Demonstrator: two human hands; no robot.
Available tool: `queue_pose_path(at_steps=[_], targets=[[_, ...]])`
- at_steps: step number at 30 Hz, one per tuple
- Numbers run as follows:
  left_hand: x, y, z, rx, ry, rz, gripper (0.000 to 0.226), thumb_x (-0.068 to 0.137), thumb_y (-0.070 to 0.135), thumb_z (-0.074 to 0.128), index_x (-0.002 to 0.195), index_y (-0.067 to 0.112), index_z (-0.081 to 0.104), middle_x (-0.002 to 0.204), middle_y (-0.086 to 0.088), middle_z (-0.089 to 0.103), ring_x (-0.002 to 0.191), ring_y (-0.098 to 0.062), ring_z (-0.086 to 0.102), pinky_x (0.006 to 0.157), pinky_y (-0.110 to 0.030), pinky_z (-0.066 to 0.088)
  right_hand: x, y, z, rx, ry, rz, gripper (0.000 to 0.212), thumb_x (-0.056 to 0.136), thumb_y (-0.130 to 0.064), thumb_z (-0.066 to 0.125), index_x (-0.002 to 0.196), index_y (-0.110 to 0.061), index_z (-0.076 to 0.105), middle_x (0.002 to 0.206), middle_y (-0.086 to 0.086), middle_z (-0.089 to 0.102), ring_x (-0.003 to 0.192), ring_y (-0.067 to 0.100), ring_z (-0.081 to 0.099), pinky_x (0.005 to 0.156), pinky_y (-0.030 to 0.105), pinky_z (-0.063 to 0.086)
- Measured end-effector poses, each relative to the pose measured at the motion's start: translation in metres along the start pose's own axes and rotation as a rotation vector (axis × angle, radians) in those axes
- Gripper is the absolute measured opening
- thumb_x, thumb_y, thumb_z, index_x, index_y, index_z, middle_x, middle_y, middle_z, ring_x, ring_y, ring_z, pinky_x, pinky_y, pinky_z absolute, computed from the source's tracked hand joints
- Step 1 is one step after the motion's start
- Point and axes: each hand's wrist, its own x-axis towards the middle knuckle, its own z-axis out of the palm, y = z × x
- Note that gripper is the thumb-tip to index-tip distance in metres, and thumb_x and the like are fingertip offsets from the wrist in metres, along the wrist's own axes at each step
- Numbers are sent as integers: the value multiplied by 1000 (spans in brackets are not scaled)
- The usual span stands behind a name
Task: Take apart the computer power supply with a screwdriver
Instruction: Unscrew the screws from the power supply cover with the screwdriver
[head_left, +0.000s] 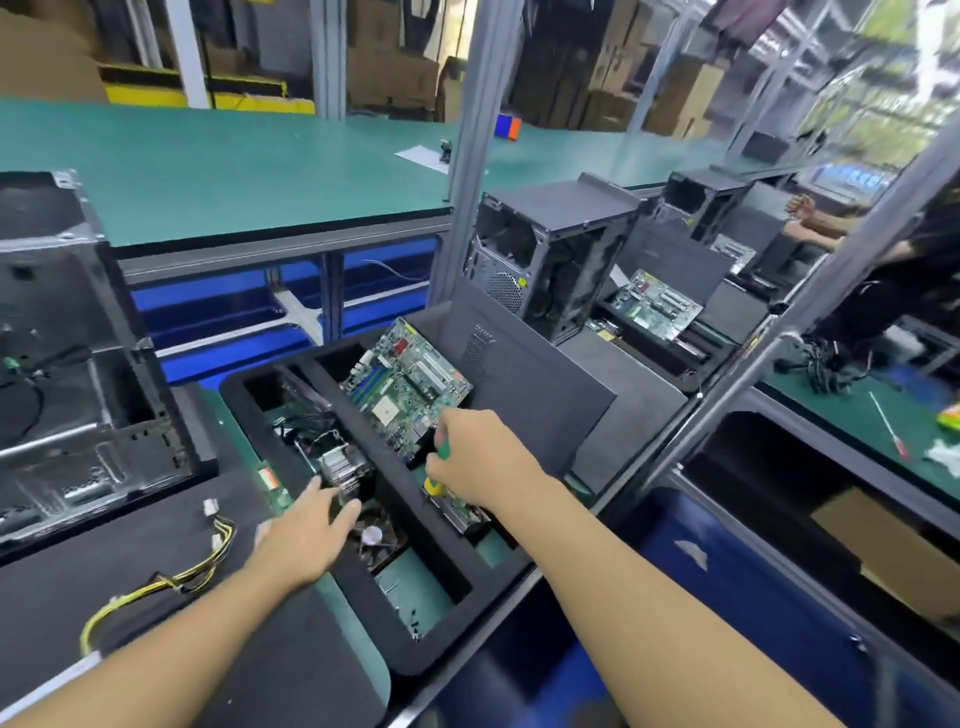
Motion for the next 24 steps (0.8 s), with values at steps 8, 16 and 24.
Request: queue_pose_path(at_steps=[8,16,24], targets=[[-77,-109,-36,318,-237,304,89,61,96,42,138,52,39,161,26,1,148,-8,5,116,-43,10,4,-90,27,82,-46,-237,22,87,-20,62,103,-8,54,86,3,51,79,23,48,55,32,36],[-156,-161,-36,478,-330,228,109,49,90,58,146,52,26,163,12,-17,148,-18,-26,115,-64,-6,-16,-190,58,152,-166,-393,29,87,-23,64,107,-8,50,87,1,48,63,21,49,50,28,35],[-172,-177,-5,402,88,-125,99,62,92,30,149,46,23,166,8,1,151,-20,-17,110,-63,7,-38,-214,72,154,-160,-456,23,89,-23,60,103,-17,43,80,-3,47,58,16,43,47,29,33]])
